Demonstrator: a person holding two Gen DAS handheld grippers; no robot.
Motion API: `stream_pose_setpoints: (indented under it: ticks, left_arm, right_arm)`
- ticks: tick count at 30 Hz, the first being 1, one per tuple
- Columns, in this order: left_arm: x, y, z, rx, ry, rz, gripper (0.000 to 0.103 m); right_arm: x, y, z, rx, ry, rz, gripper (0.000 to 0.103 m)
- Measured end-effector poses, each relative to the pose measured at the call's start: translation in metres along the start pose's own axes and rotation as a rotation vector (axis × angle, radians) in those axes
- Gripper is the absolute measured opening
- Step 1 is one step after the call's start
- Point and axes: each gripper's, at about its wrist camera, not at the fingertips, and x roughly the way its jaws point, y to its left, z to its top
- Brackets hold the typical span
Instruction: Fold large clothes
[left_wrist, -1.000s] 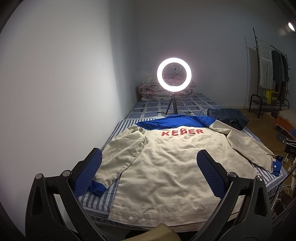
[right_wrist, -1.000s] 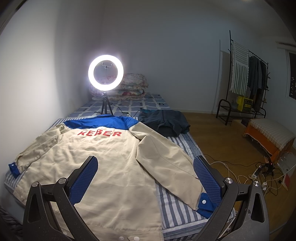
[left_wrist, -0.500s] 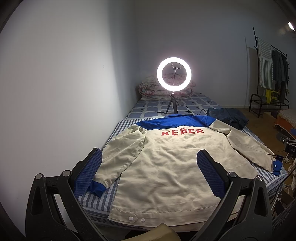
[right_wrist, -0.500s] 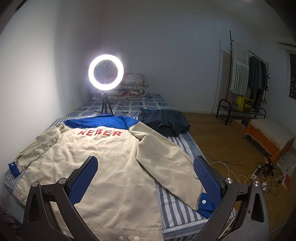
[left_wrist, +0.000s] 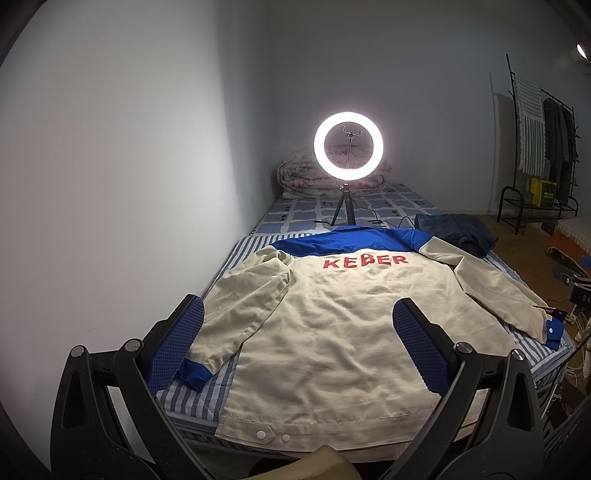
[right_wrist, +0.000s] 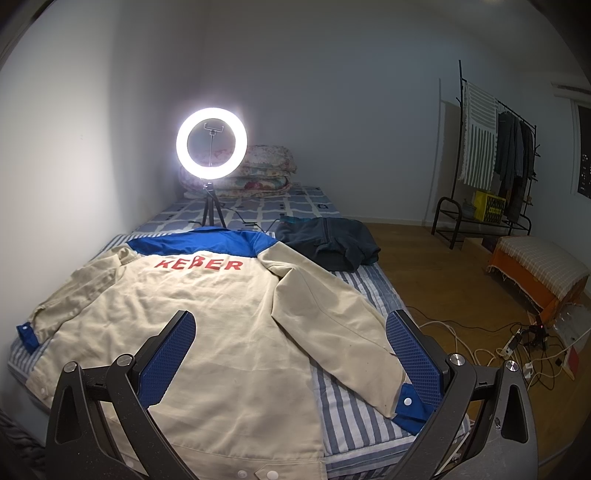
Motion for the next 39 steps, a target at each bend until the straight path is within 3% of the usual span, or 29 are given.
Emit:
stream_pose_setpoints:
  ticks: [12, 20, 24, 27, 29, 33, 35, 39]
  left_arm:
    - [0.011, 0.007, -0.006, -0.005, 0.023, 0.028, 0.103]
    - [0.038, 0.039, -0.017, -0.003, 0.073, 0.098, 0.103]
    - [0.060, 0.063, -0.025, 0.051, 0.118, 0.153, 0.103]
    - [0.078, 0.086, -0.035, 0.055, 0.163, 0.154, 0.103]
    - [0.091, 0.103, -0.041, 0.030, 0.207, 0.151, 0.099]
    - [0.111, 0.137, -0.060, -0.073, 0.312, 0.112, 0.078]
    - [0.111, 0.147, -0.071, -0.113, 0.343, 0.102, 0.078]
    - [0.099, 0.156, -0.091, -0.144, 0.345, 0.118, 0.077]
  right_arm:
    - [0.005, 0.005, -0.004, 0.002, 0.007, 0.012, 0.102]
    - [0.013, 0.019, 0.003, -0.003, 0.043, 0.076, 0.102]
    - [0.023, 0.034, 0.005, 0.018, 0.072, 0.177, 0.102]
    - [0.032, 0.049, 0.006, 0.031, 0.090, 0.252, 0.102]
    - [0.042, 0.063, 0.010, 0.024, 0.118, 0.298, 0.102]
    - [0.065, 0.097, 0.021, 0.013, 0.179, 0.422, 0.102]
    - [0.076, 0.115, 0.027, 0.005, 0.212, 0.481, 0.101]
    - [0.093, 0.172, 0.039, -0.098, 0.251, 0.609, 0.083]
